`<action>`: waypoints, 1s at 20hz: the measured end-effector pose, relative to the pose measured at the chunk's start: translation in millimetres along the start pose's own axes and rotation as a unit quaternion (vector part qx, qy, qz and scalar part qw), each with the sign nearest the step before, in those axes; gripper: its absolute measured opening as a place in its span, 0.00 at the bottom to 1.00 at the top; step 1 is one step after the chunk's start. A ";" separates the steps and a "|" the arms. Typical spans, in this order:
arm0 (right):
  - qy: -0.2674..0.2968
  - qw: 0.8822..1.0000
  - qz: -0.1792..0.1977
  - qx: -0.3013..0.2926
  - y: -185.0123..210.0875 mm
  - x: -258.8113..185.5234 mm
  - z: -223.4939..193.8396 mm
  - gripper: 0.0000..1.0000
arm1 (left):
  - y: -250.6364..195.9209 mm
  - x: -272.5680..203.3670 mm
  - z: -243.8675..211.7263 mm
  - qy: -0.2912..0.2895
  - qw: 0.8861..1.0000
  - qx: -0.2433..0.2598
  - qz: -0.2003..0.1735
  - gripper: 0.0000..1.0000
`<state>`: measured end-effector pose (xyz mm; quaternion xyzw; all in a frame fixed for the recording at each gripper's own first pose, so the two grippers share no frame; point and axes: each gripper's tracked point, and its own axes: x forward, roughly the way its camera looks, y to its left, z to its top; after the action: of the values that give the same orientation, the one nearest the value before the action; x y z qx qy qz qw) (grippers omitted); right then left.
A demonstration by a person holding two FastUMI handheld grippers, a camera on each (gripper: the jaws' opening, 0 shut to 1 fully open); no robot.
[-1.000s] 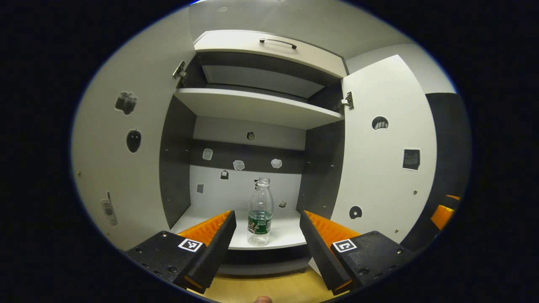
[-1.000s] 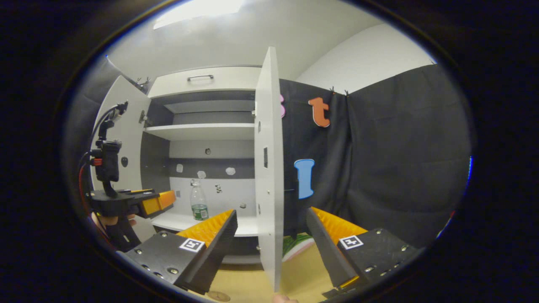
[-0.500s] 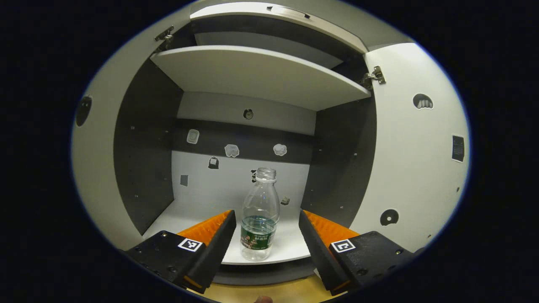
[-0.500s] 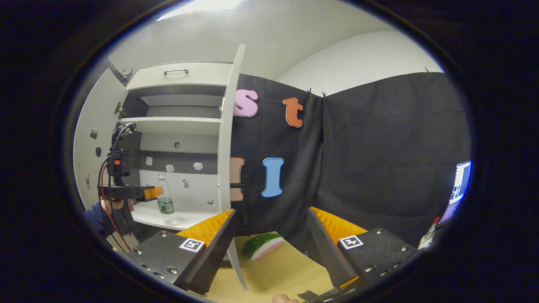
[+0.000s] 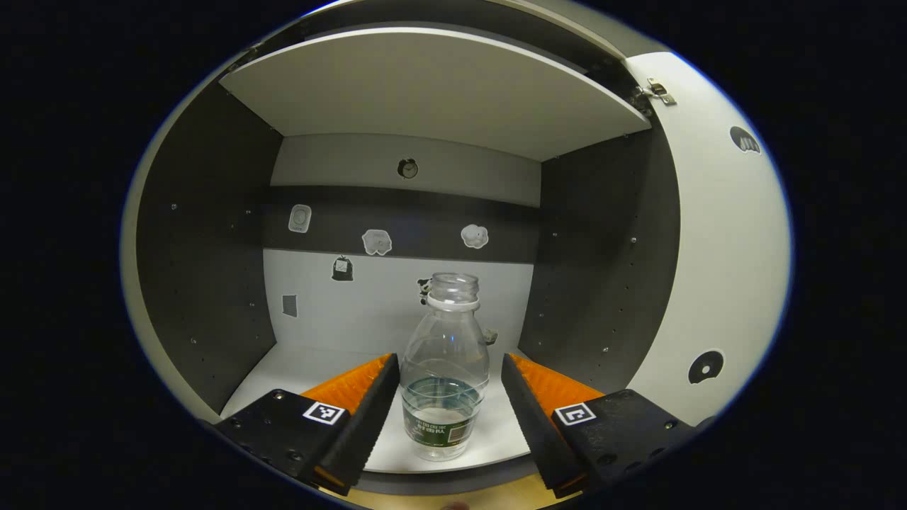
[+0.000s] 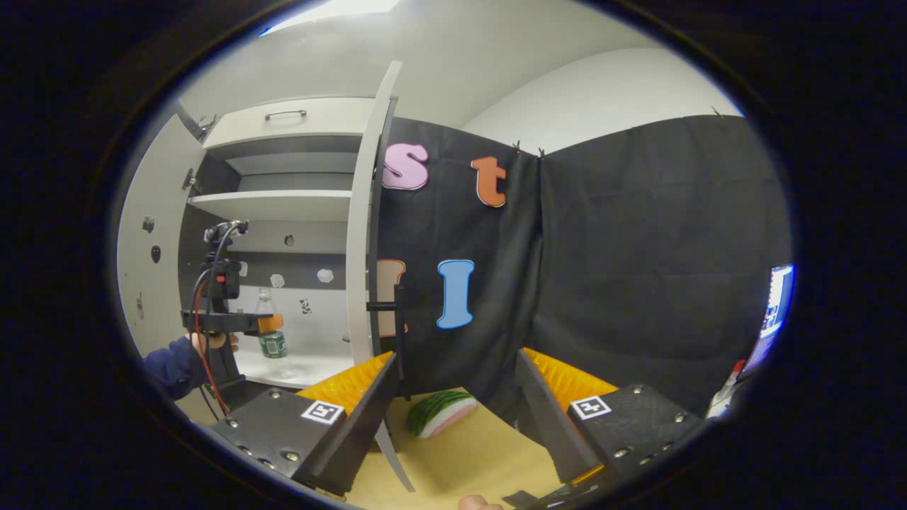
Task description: Grasp the bottle in the cabinet with the left hand and place it on the coaster, then close the right door with the right hand and the left door with the left hand.
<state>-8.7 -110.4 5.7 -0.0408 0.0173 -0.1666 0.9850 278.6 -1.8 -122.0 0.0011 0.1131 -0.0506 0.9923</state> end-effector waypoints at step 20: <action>0.001 1.000 0.025 0.013 -12.1 -22.8 -6.4 1.00 | -21.9 -117.6 -33.4 0.011 0.994 -0.049 -0.098 0.80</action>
<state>-34.5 -114.8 0.8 -0.0278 0.0171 -0.1423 0.9893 154.9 -11.3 -127.9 -0.0585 0.1257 -0.1421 0.9801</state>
